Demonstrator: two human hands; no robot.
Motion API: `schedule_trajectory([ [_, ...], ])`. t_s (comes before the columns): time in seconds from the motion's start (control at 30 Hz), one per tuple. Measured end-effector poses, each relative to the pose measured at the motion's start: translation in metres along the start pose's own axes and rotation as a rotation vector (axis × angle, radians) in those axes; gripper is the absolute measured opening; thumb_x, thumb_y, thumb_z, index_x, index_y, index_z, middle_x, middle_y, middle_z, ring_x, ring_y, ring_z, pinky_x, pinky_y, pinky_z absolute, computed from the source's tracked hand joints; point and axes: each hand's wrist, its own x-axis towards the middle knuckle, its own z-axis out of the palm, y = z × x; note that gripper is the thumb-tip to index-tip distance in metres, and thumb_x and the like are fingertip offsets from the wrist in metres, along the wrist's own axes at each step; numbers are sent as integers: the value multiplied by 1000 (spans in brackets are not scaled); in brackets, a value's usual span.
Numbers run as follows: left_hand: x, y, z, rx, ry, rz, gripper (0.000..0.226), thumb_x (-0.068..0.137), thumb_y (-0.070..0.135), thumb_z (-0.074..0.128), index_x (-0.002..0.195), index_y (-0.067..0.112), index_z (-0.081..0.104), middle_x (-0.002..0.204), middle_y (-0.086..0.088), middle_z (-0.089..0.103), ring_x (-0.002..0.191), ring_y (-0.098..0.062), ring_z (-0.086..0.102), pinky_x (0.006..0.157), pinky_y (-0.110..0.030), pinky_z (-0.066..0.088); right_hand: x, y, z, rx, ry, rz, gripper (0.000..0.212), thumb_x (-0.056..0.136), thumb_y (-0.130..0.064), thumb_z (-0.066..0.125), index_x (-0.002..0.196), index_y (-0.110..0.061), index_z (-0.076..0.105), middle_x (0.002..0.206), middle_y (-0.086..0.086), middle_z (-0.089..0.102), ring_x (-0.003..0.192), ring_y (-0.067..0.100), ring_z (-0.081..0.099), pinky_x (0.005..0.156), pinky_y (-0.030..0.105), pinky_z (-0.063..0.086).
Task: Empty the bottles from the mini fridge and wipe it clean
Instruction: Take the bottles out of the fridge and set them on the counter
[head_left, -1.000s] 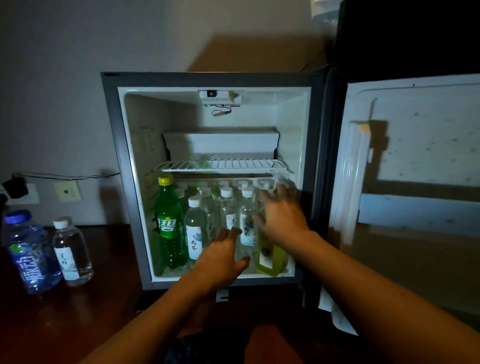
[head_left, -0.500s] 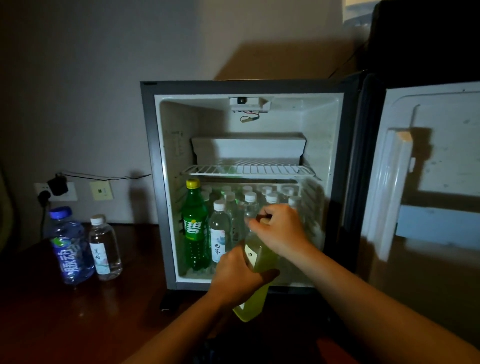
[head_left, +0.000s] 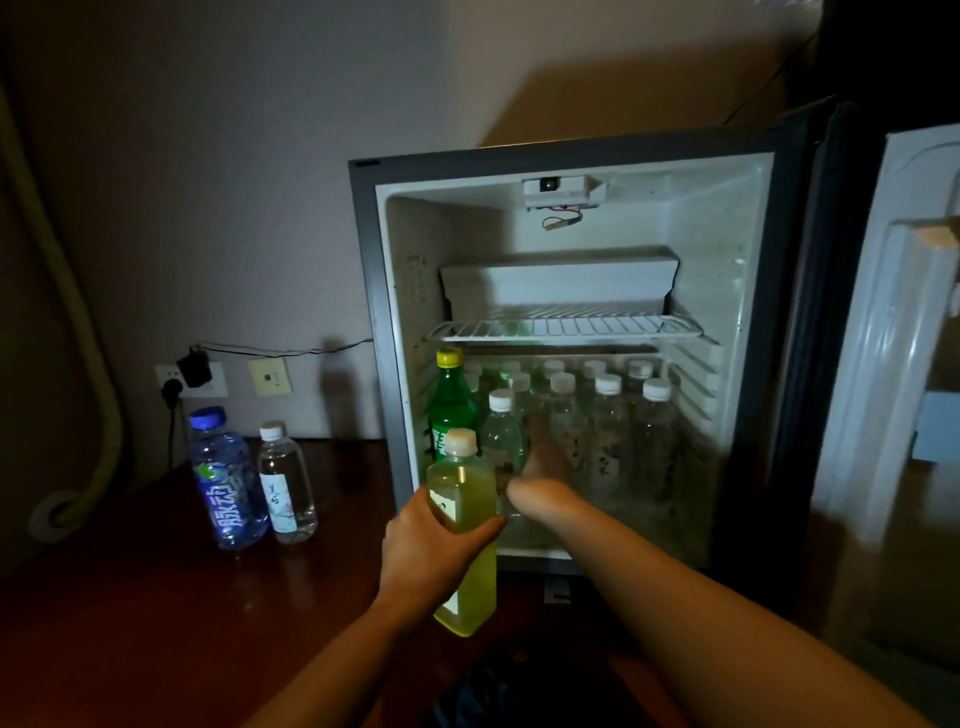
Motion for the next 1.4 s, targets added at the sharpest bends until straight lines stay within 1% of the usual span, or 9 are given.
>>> schedule_trajectory([
  [0.1,-4,-10,-6,6,-1,-8,68,49,68,78,103,34,58,88,17,67,85,-4,65,77,-32,58,7,2,11,-172,122,52,81,74,-29,80,140,-31,34,139,6,46,125,30,49,97,43,49],
  [0.2,-7,-18,-12,1,-10,-12,66,53,63,81,106,32,59,89,17,67,85,-1,64,76,-28,57,7,4,13,-91,102,77,87,66,-39,84,137,-27,36,137,6,49,124,30,50,97,43,49],
  [0.37,-6,-26,-27,-31,12,-45,62,57,60,81,107,40,49,92,21,62,88,-2,61,78,-26,53,-13,4,1,197,4,43,58,69,-21,84,113,-28,47,118,-2,60,111,21,58,93,36,49],
  [0.57,-3,-38,-37,-128,47,-141,68,47,60,86,98,35,49,89,12,67,83,-7,64,73,-33,56,-51,-7,0,516,-118,0,42,70,-18,85,103,-24,61,96,-7,66,91,11,62,63,21,44],
  [0.73,-3,-48,-52,-241,60,-216,73,60,37,89,109,16,40,89,-2,64,76,-11,64,60,-22,51,-67,-20,7,535,-235,-48,34,70,-18,85,97,-27,66,94,-4,71,87,11,67,68,24,54],
  [0.87,-8,-63,-66,-242,61,-178,65,68,20,86,112,18,38,89,-2,65,73,-9,66,52,-14,50,-74,-28,23,540,-332,-80,35,69,-11,84,98,-23,67,95,-2,74,87,14,70,67,21,53],
  [1.0,-12,-84,-88,-117,-2,-184,66,59,27,91,111,25,49,96,12,64,93,-8,65,67,-9,45,-76,-34,40,553,-345,-109,38,67,-7,85,100,-15,68,91,-1,75,84,14,71,65,20,53],
  [1.13,-15,-89,-108,-83,50,-179,60,58,30,91,104,26,52,88,19,60,78,10,55,60,-3,44,-74,-39,58,531,-368,-148,43,63,-6,87,99,-15,66,86,-1,75,80,13,72,71,27,53],
  [1.4,-7,-113,-142,-61,271,-287,55,51,52,88,89,31,54,88,15,67,83,-1,62,77,-26,52,-66,-67,110,522,-409,-193,44,62,-9,88,98,-19,64,84,-3,75,80,13,72,71,29,54],
])
